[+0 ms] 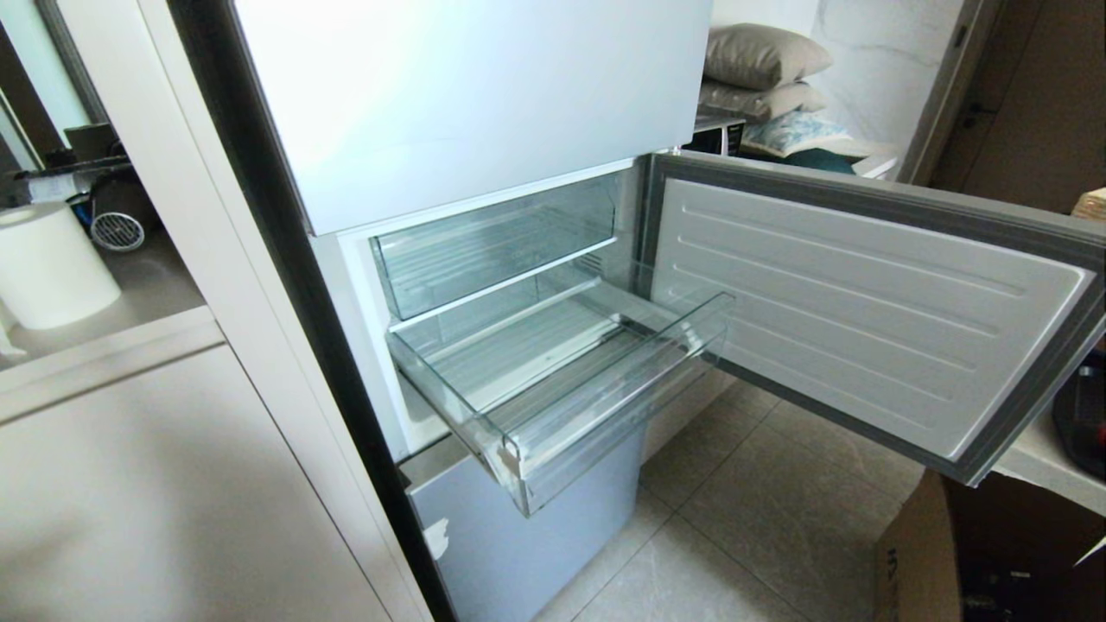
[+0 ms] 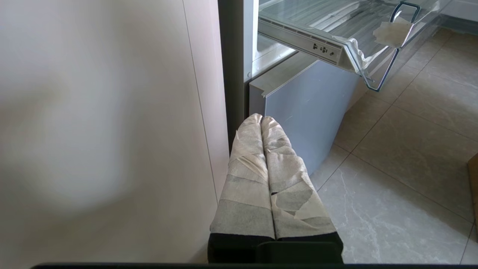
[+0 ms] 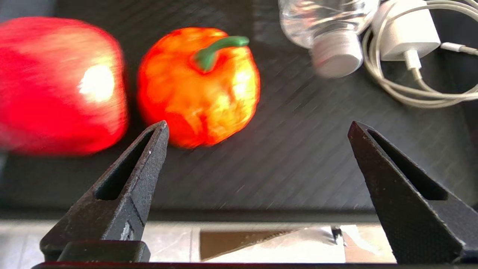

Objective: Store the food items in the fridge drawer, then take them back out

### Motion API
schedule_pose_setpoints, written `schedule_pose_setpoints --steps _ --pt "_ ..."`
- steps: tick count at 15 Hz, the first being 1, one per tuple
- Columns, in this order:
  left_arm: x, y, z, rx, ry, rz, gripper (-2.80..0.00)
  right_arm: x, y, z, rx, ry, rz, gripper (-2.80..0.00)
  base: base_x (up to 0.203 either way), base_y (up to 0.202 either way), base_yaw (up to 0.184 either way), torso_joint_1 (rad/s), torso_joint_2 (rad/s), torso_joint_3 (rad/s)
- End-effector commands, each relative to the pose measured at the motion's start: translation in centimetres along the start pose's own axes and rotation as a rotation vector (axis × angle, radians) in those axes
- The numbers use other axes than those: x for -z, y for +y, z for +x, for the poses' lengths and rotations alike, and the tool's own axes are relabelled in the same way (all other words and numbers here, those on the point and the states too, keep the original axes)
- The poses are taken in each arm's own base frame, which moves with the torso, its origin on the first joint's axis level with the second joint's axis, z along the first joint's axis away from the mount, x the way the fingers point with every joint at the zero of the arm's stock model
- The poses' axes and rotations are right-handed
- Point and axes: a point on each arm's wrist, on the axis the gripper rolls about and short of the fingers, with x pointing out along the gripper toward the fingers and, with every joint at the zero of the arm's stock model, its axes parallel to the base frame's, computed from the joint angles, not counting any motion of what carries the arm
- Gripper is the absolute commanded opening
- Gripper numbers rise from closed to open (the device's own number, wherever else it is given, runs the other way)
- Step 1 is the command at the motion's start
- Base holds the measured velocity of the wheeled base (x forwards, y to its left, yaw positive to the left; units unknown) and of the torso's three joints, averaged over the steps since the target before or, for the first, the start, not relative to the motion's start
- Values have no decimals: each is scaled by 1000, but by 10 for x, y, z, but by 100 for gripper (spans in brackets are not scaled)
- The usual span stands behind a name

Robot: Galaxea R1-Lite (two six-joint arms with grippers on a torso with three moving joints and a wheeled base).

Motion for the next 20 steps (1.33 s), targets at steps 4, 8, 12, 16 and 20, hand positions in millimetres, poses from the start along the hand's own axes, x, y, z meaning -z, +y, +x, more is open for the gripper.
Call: schedule_pose_setpoints --steps 4,8,12,16,20 --pt "0 0 0 -1 0 0 -280 7 -2 26 -78 1 14 0 0 0 0 0 0 0" --pt "0 0 0 -1 0 0 -280 2 -2 25 -101 -15 21 0 0 0 0 0 0 0" --pt "0 0 0 -1 0 0 -280 -4 0 27 -134 -44 16 0 0 0 0 0 0 0" --pt "0 0 0 -1 0 0 -280 -6 4 42 -175 -66 7 0 0 0 0 0 0 0" --pt "0 0 0 -1 0 0 -280 -3 8 58 -202 -75 1 0 0 0 0 0 0 0"
